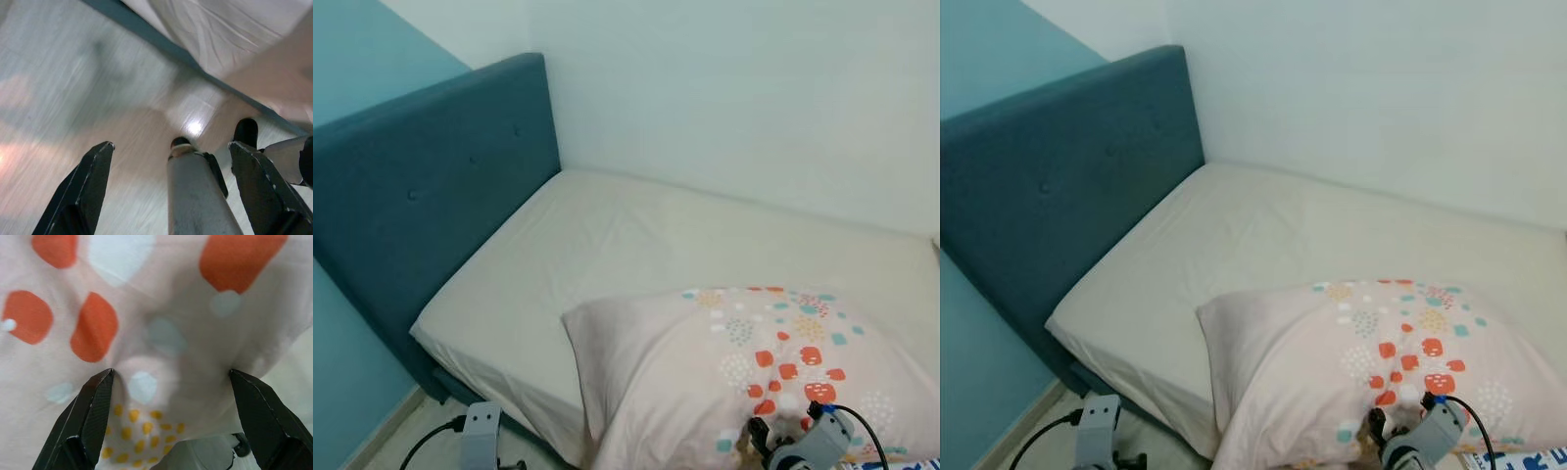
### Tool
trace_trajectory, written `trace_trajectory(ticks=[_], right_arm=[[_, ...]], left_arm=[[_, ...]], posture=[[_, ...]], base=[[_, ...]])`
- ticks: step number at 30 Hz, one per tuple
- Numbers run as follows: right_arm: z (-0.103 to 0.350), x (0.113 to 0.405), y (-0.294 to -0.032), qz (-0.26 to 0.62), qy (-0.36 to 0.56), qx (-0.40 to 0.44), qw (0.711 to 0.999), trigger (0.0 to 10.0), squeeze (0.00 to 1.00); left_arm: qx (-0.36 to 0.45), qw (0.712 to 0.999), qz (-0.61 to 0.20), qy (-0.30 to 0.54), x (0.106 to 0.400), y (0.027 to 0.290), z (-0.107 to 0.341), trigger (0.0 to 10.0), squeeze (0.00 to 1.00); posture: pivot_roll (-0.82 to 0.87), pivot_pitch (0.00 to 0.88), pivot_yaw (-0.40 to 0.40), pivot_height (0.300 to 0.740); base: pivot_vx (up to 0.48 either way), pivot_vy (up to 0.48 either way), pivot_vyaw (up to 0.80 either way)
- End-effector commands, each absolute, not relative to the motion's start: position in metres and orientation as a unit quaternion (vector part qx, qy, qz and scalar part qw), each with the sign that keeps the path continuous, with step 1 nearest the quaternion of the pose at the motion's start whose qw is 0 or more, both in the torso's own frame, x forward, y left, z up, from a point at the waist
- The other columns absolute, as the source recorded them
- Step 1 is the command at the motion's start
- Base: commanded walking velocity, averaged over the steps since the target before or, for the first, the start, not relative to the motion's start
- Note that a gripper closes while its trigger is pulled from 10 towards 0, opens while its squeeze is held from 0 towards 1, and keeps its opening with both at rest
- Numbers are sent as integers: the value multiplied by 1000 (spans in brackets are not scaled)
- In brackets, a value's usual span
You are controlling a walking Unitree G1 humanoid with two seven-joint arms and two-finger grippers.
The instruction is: Clean up the room
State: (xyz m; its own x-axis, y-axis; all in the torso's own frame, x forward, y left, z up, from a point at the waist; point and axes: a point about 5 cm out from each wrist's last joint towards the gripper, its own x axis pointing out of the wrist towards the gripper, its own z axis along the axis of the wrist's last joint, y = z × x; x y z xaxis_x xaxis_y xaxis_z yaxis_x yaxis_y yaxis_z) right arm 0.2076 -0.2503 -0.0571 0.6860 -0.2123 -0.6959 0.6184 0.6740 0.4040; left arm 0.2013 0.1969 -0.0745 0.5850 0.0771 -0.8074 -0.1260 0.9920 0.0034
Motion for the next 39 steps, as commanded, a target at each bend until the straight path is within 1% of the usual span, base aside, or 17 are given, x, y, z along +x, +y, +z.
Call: trace_trajectory(ticks=[1,6,11,12,13,14,16,18,21,22,26,28,31,37,39], right_arm=[[-63,198,-250,-248,323,332,851,10000,0],[-59,197,-261,-262,300,344,850,10000,0],[-54,202,-265,-257,279,352,856,10000,0],[-44,213,-269,-240,230,373,866,10000,0],[-44,213,-269,-240,230,373,866,10000,0],[-40,217,-270,-230,209,383,870,10000,0],[-32,227,-268,-191,173,405,877,10000,0],[-29,230,-267,-178,163,411,879,10000,0],[-9,247,-264,-93,78,451,884,10000,0],[-7,249,-264,-89,73,450,886,10000,0],[-3,252,-268,-99,66,442,889,10000,0],[-3,253,-272,-126,72,431,890,10000,0],[-1,254,-277,-144,67,427,890,10000,0],[9,261,-280,-132,32,430,892,10000,0],[18,267,-281,-113,-1,451,885,10000,0]], left_arm=[[-17,888,55,456,200,201,-75,10000,0],[-13,888,53,456,200,202,-74,10000,0],[-11,888,50,456,200,203,-74,10000,0],[-9,889,46,455,201,204,-74,10000,0],[-9,889,46,455,201,204,-74,10000,0],[-8,889,45,455,201,205,-74,10000,0],[-6,890,43,454,201,205,-73,10000,0],[-6,890,42,454,201,205,-73,10000,0],[1,889,39,456,200,207,-73,10000,0],[2,889,38,456,200,208,-73,10000,0],[4,889,35,457,200,208,-73,10000,0],[5,889,34,457,200,208,-73,10000,0],[5,889,33,457,200,208,-73,10000,0],[6,889,31,457,199,208,-73,10000,0],[7,889,29,458,199,208,-73,10000,0]], posture=[[-107,83,38,640],[-104,90,42,620],[-103,95,50,605],[-95,100,56,605],[-95,100,56,605],[-95,100,56,605],[-92,104,60,605],[-92,104,60,605],[-90,111,69,605],[-89,112,70,605],[-87,116,73,605],[-84,118,73,605],[-84,120,74,605],[-80,125,78,605],[-82,126,84,605]], base=[[0,0,0],[0,0,0],[0,0,0],[0,0,0],[0,0,0],[0,0,0],[0,0,0],[0,0,0],[0,0,0],[0,0,0],[0,0,0],[0,0,0],[0,0,0],[0,0,0],[0,0,0]])
